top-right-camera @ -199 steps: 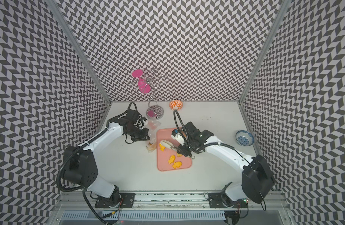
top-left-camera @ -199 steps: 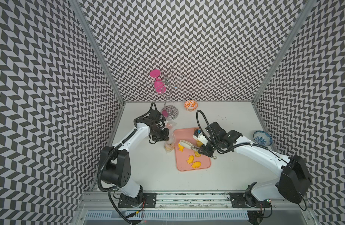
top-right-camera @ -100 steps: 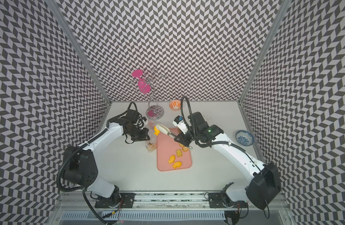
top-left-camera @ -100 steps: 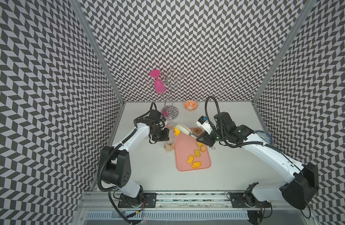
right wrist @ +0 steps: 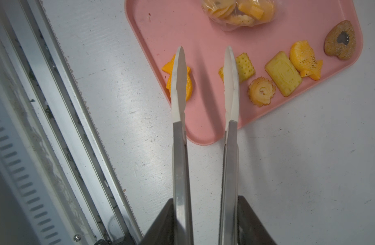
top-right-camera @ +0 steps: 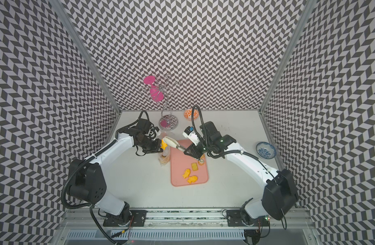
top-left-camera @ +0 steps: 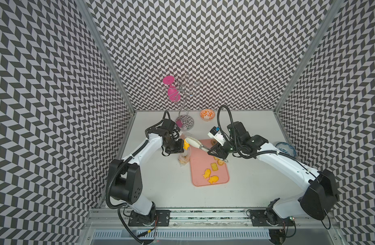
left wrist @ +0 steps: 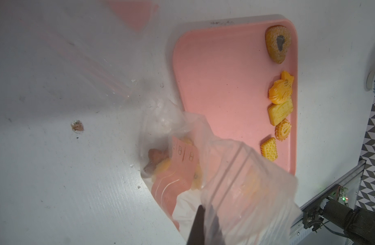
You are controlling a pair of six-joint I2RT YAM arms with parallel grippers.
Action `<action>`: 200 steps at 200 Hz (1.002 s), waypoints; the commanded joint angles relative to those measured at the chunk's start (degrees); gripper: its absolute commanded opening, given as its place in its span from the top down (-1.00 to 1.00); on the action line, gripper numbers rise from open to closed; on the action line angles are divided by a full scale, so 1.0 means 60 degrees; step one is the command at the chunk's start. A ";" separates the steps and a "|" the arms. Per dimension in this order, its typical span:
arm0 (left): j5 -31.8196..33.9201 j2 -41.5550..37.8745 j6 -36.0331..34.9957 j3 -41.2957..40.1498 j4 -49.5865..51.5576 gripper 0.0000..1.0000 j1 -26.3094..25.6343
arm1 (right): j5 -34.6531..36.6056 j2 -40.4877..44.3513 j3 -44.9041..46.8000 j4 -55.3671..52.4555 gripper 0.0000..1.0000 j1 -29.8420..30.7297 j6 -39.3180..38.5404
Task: Put the cookies into a resealable bag to prevent moisture
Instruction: Place the cookie in the ziploc bag, then adjust the ziploc bag on the tray.
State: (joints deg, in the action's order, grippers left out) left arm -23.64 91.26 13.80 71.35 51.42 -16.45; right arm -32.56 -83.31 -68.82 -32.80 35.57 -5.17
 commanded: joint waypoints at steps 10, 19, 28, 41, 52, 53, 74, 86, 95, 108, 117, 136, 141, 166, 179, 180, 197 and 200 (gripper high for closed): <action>-0.0071 -0.0375 -0.0015 0.0346 0.0215 1.00 0.0031 | -0.0154 -0.0005 -0.0174 0.0561 0.47 0.0063 -0.0280; -0.0067 -0.0359 -0.0004 0.0373 0.0220 1.00 0.0033 | -0.0197 -0.0011 -0.0157 0.0595 0.41 0.0063 -0.0261; -0.0065 -0.0350 -0.0008 0.0383 0.0223 1.00 0.0031 | -0.0235 -0.0004 -0.0150 0.0614 0.38 0.0063 -0.0252; -0.0063 -0.0343 -0.0015 0.0404 0.0228 1.00 0.0031 | -0.0303 0.0009 -0.0160 0.0603 0.34 0.0063 -0.0259; -0.0055 -0.0314 -0.0004 0.0418 0.0234 1.00 0.0037 | -0.0319 0.0000 -0.0157 0.0575 0.31 0.0072 -0.0254; -0.0057 -0.0314 -0.0010 0.0415 0.0234 1.00 0.0034 | -0.0325 0.0013 -0.0152 0.0574 0.30 0.0067 -0.0253; -0.0053 -0.0313 -0.0001 0.0426 0.0227 1.00 0.0029 | -0.0280 0.0040 -0.0164 0.0435 0.28 0.0060 -0.0296; -0.0030 -0.0320 -0.0001 0.0417 0.0221 1.00 0.0031 | -0.0175 0.0033 -0.0258 0.0287 0.28 0.0034 -0.0328; -0.0030 -0.0302 -0.0001 0.0421 0.0232 1.00 0.0039 | -0.0067 0.0063 -0.0331 0.0149 0.28 0.0006 -0.0372; -0.0026 -0.0314 0.0006 0.0415 0.0220 1.00 0.0039 | 0.0142 0.0169 -0.0388 0.0003 0.28 -0.0074 -0.0430; -0.0003 -0.0307 0.0005 0.0430 0.0220 1.00 0.0035 | 0.0329 0.0300 -0.0399 -0.0109 0.27 -0.0172 -0.0471; 0.0053 -0.0292 0.0011 0.0486 0.0239 1.00 0.0031 | 0.0845 0.0658 -0.0351 -0.0492 0.27 -0.0413 -0.0618; 0.0087 -0.0284 0.0006 0.0507 0.0256 1.00 0.0039 | 0.0978 0.0745 -0.0305 -0.0613 0.26 -0.0461 -0.0717; 0.0219 -0.0264 -0.0004 0.0515 0.0231 1.00 0.0057 | 0.2122 0.1468 0.0215 -0.1394 0.22 -0.0493 -0.1695; 0.0248 -0.0198 -0.0041 0.0530 0.0232 1.00 0.0061 | 0.2475 0.1896 0.0667 -0.1610 0.21 -0.0492 -0.2136; 0.0241 -0.0197 -0.0043 0.0530 0.0233 1.00 0.0061 | 0.2486 0.1928 0.0699 -0.1631 0.21 -0.0486 -0.2175; 0.0247 -0.0098 -0.0069 0.0592 0.0224 1.00 0.0061 | 0.2756 0.2553 0.1271 -0.1872 0.20 -0.0367 -0.2802; 0.0248 -0.0094 -0.0086 0.0589 0.0218 1.00 0.0061 | 0.2783 0.2659 0.1373 -0.1917 0.20 -0.0323 -0.2916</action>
State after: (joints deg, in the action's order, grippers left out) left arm -22.83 91.26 13.93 72.38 52.23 -16.45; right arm -20.12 -72.14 -64.31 -41.89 32.67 -15.27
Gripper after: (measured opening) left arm 0.048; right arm 0.402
